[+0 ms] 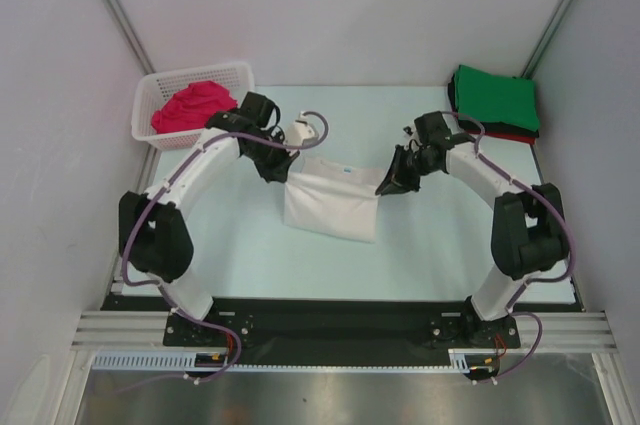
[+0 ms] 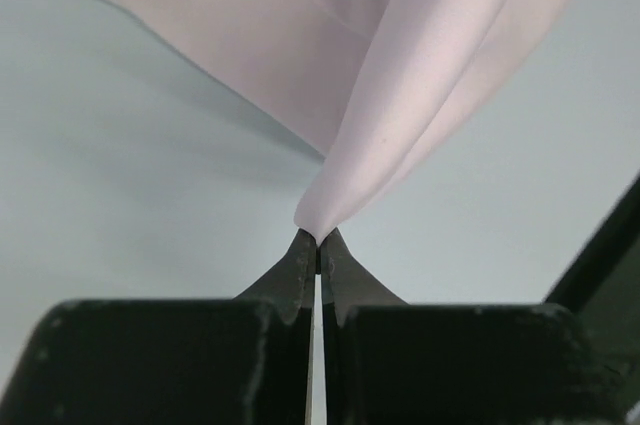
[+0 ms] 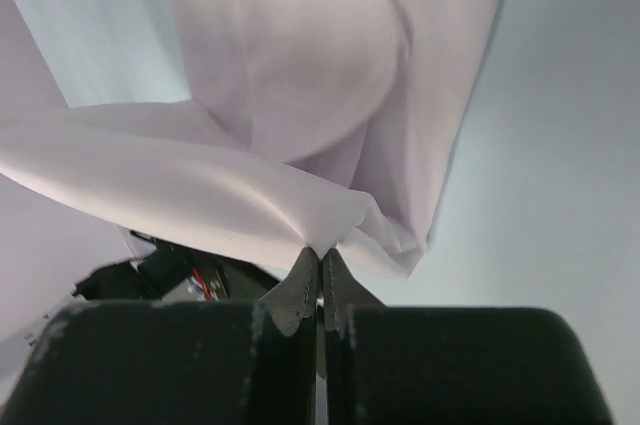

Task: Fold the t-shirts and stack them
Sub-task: Fold the tshirt

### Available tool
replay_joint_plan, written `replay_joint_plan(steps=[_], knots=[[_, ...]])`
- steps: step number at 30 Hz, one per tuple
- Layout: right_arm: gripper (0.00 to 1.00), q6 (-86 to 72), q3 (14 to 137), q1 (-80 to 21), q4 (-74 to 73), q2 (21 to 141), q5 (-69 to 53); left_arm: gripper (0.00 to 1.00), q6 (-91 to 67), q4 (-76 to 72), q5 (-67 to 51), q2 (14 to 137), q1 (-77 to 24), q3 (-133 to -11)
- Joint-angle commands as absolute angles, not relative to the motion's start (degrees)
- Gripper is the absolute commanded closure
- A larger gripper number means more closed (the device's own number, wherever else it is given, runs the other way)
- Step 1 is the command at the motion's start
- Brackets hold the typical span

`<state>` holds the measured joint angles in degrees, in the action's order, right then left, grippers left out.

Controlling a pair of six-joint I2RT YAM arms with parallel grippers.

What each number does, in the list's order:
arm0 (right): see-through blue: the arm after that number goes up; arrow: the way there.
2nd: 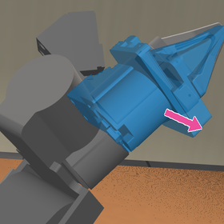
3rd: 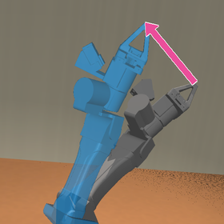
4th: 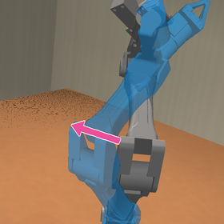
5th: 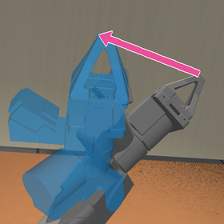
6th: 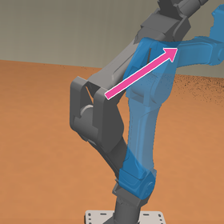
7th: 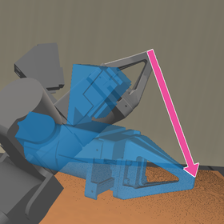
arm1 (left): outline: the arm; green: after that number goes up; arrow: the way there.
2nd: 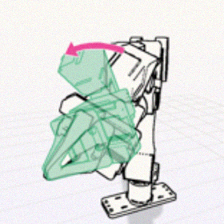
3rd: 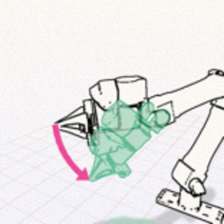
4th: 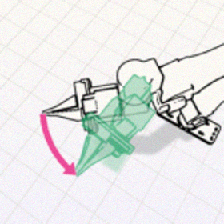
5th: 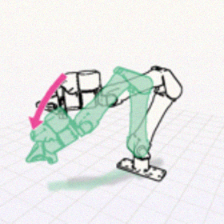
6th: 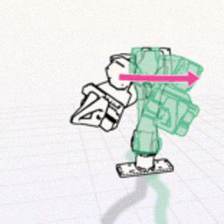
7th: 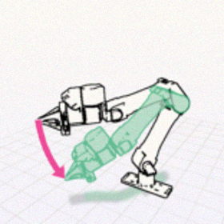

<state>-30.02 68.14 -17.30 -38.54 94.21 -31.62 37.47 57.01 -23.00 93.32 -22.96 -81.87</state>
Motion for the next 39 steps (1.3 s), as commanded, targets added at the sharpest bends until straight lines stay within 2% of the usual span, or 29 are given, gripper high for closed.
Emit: replay_joint_plan(steps=[1, 10, 19, 20, 22, 23, 24, 26, 30, 33, 35, 36, 39], knots=[[1.0, -27.42, 75.12, -14.07, -35.51, 99.3, -32.35, 1.0, 36.56, 55.55, -25.05, 99.03, -20.83, -90.16], [1.0, -30.32, 82.53, -10.2, -31.3, 111.35, -31.99, 1.0, 32.96, 51.69, -21.1, 114.69, -19.86, -104.75], [0.99, -34.97, 80.33, -8.26, -23.74, 113.29, -30.06, 0.99, 28.92, 46.94, -16.44, 123.65, -19.86, -111.71], [0.96, -35.42, 80.42, -7.91, -23.3, 113.64, -29.62, 0.97, 28.66, 46.41, -16.44, 124.36, -19.86, -112.06], [0.76, -36.47, 80.51, -7.47, -21.72, 114.69, -28.75, 0.9, 27.69, 45.36, -16.09, 125.5, -19.86, -113.11], [0.68, -37.0, 80.42, -7.21, -21.19, 115.13, -28.31, 0.77, 27.25, 43.7, -15.56, 126.38, -19.86, -113.29], [0.6, -37.52, 80.25, -6.77, -19.44, 115.4, -27.78, 0.69, 26.46, 42.64, -15.3, 127.0, -19.86, -113.64], [0.53, -38.84, 79.63, -5.89, -17.32, 115.23, -26.02, 0.54, 25.58, 39.38, -13.9, 128.57, -19.86, -115.3], [0.5, -37.19, 76.91, -6.85, -13.81, 107.62, -19.61, 0.53, 24.52, 39.99, -9.32, 131.3, -19.69, -121.46], [0.45, -33.49, 71.99, -9.48, -14.06, 102.32, -14.86, 0.53, 23.56, 40.87, -11.84, 127.64, -18.99, -118.58], [0.41, -32.17, 68.49, -10.72, -15.29, 99.15, -13.89, 0.53, 23.55, 40.26, -14.49, 124.12, -18.81, -113.93], [0.36, -31.91, 67.34, -11.94, -16.69, 98.62, -13.97, 0.53, 23.55, 38.95, -16.5, 119.75, -18.81, -107.47], [0.3, -32.78, 63.82, -13.62, -17.05, 98.26, -14.85, 0.5, 22.86, 34.46, -17.4, 114.1, -18.81, -95.85]])
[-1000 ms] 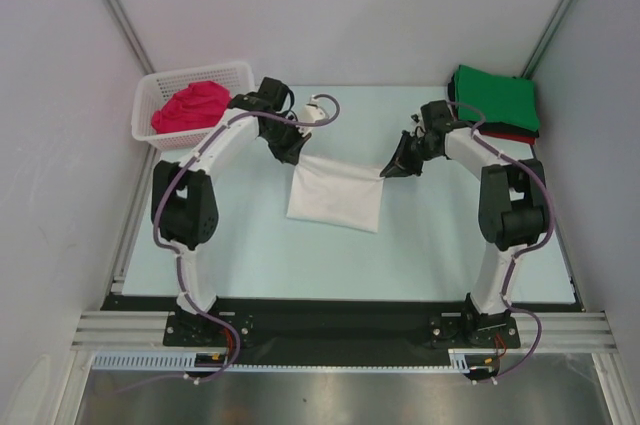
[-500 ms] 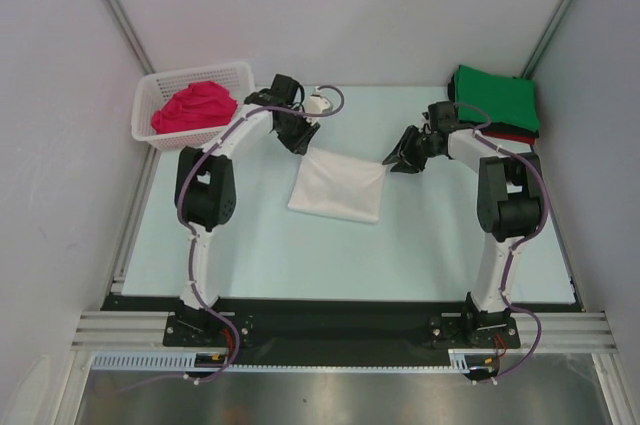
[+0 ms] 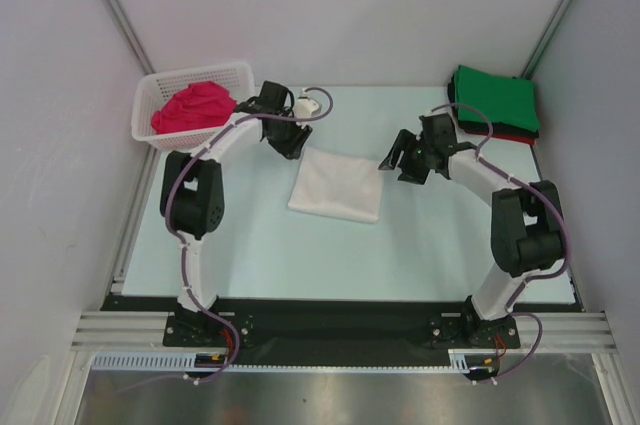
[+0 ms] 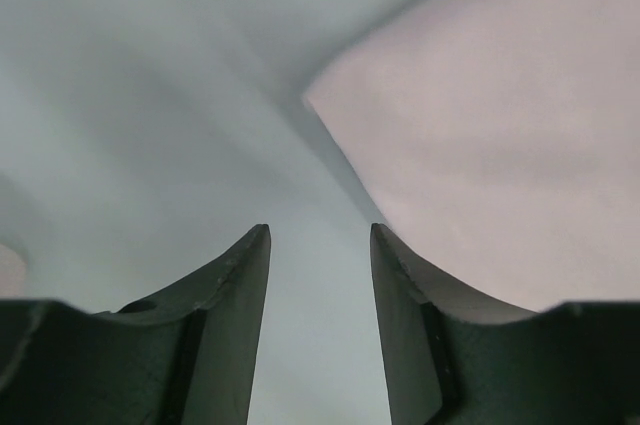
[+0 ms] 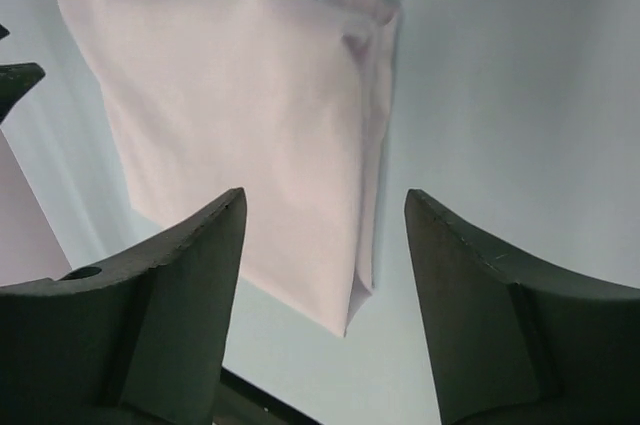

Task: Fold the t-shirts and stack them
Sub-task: Fold the tshirt, then neatly place the folded tshirt to the corner

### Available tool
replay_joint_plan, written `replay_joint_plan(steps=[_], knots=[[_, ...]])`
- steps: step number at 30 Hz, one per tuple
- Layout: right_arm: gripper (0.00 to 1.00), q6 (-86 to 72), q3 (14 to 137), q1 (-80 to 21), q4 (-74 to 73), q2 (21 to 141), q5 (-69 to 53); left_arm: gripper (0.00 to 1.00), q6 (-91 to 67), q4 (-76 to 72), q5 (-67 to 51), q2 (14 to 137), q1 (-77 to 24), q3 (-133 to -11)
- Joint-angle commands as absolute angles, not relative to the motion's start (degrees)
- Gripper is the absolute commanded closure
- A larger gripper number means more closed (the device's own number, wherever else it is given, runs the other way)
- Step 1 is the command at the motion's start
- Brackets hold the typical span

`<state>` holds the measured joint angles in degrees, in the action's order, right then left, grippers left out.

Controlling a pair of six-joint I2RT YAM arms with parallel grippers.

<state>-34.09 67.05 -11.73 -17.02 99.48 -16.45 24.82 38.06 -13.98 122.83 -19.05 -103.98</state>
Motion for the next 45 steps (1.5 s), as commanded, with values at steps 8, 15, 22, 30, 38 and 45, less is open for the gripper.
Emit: replay_joint_plan(steps=[8, 15, 22, 30, 38, 45], knots=[[0.3, -38.93, 59.94, -13.71, -7.04, 104.41, -22.67, 0.49, 23.29, 34.45, -19.86, 105.04, -18.55, -82.54], [0.49, -45.78, 58.89, -13.62, 5.43, 112.4, -28.47, 0.48, 22.59, 34.36, -21.18, 99.94, -16.09, -79.54], [0.89, -45.37, 58.7, -11.43, 10.2, 113.29, -30.23, 0.48, 23.29, 34.54, -21.45, 95.89, -13.63, -77.08], [1.0, -26.04, 76.52, -7.04, -11.29, 115.04, -29.18, 0.48, 23.82, 36.73, -21.88, 93.69, -9.58, -76.73], [1.0, -2.31, 114.72, -3.87, -43.2, 126.55, -13.72, 0.48, 25.84, 40.51, -19.86, 92.37, -8.96, -76.9], [1.0, 5.78, 143.48, -2.81, -56.33, 136.49, 2.16, 0.48, 26.37, 41.83, -17.58, 93.25, -8.96, -79.1]])
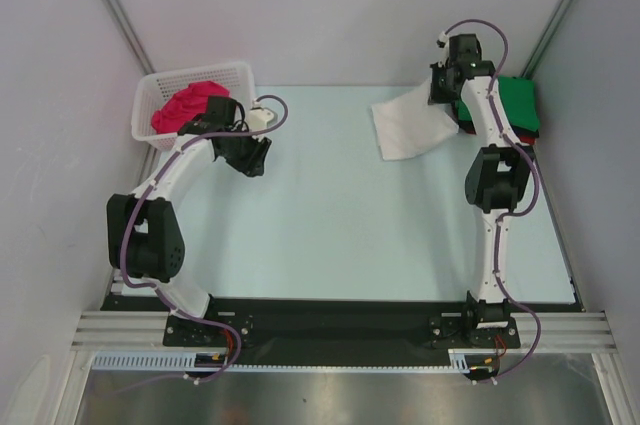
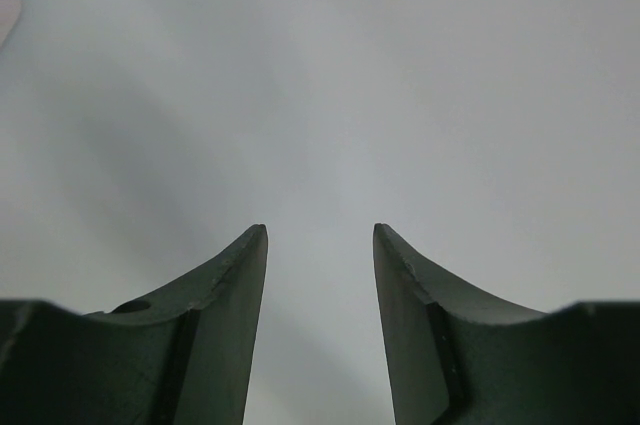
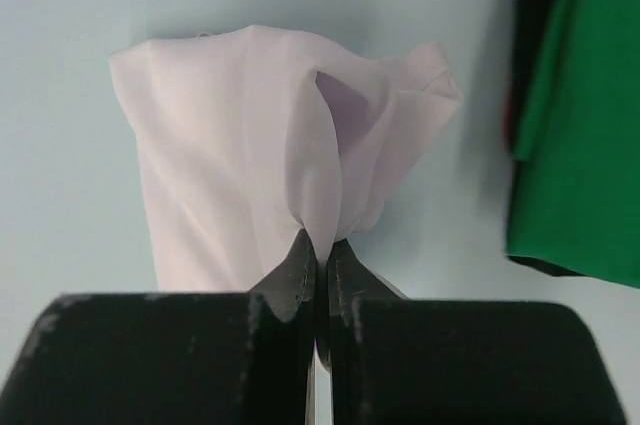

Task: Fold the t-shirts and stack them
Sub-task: Neatly place the folded tshirt to the corner

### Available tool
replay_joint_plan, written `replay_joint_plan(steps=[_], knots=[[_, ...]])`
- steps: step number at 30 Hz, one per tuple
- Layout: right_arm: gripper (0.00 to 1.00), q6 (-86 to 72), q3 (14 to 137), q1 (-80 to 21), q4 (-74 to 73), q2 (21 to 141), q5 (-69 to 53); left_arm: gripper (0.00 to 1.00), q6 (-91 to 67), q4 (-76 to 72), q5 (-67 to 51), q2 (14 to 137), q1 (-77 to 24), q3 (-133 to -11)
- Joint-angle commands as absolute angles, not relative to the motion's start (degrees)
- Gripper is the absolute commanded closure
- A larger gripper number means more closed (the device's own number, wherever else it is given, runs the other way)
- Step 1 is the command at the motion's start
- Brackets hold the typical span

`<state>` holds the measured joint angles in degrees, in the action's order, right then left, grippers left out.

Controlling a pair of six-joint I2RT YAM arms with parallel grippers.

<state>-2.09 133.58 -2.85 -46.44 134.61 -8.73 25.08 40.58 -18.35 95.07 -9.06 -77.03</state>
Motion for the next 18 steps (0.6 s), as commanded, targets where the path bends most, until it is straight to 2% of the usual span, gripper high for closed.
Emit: replay_joint_plan(steps=[1, 6, 18], knots=[[1.0, 6.58, 144.74, -2.64, -56.16, 136.58, 3.85, 0.48, 26.37, 41.92, -17.58, 93.51, -8.96, -79.36], [1.0, 11.86, 144.66, -1.32, -48.79, 133.51, 11.15, 0.48, 26.89, 42.19, -16.35, 93.34, -8.96, -79.89], [1.0, 23.55, 149.68, -1.23, -35.43, 132.98, 16.0, 0.48, 28.04, 42.63, -12.75, 92.72, -8.88, -79.37]])
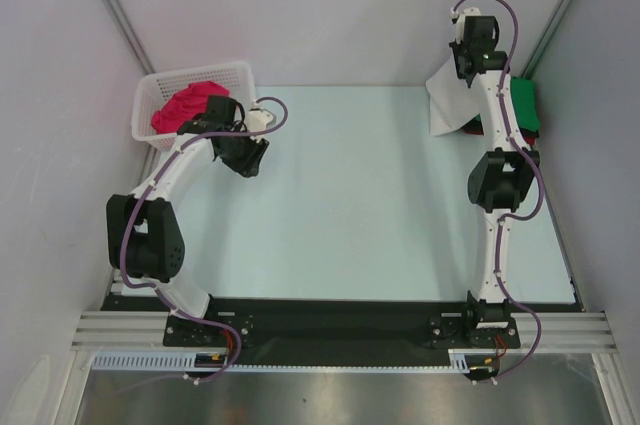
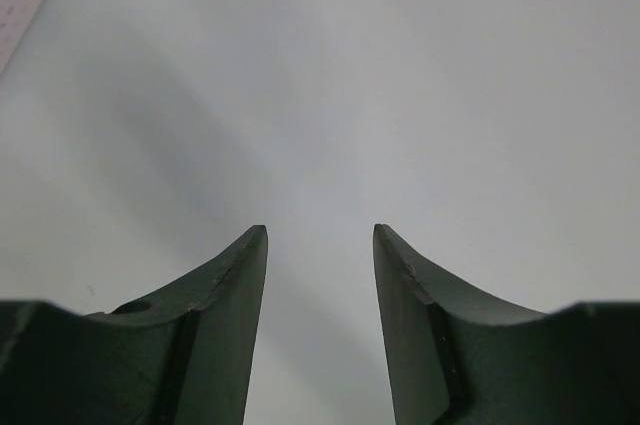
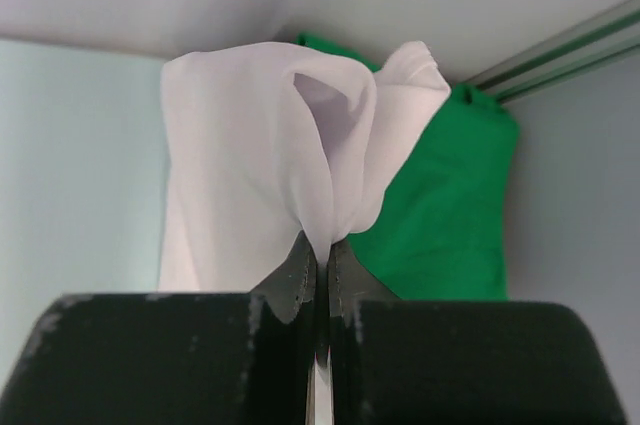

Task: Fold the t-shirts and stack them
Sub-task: Neatly place the folded tshirt to the corner

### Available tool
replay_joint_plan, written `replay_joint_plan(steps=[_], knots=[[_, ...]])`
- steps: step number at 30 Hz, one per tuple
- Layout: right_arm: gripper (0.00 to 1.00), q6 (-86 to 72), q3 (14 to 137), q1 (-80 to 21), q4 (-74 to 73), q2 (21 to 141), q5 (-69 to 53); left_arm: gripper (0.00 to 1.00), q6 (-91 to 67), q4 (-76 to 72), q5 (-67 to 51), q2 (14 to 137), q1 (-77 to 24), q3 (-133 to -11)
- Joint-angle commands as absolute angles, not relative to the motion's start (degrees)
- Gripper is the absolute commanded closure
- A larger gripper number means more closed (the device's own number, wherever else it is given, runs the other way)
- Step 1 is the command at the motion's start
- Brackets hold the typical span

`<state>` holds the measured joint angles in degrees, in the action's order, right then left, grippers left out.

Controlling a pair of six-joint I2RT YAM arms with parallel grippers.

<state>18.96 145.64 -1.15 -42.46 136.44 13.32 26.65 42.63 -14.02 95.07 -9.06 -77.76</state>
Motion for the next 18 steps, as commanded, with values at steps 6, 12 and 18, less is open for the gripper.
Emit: replay_joint_plan(steps=[6, 12, 18], knots=[[1.0, 24.96, 150.64, -1.14, -34.72, 131.05, 16.26, 0.48, 28.04, 42.36, -12.3, 93.43, -8.96, -79.36], [1.0, 27.16, 150.03, -0.44, -35.33, 129.46, 15.39, 0.48, 28.04, 42.28, -11.87, 93.6, -8.96, -79.28], [1.0, 26.19, 150.38, 2.02, -35.51, 128.76, 13.19, 0.48, 28.39, 42.19, -11.08, 93.43, -8.96, -78.84]])
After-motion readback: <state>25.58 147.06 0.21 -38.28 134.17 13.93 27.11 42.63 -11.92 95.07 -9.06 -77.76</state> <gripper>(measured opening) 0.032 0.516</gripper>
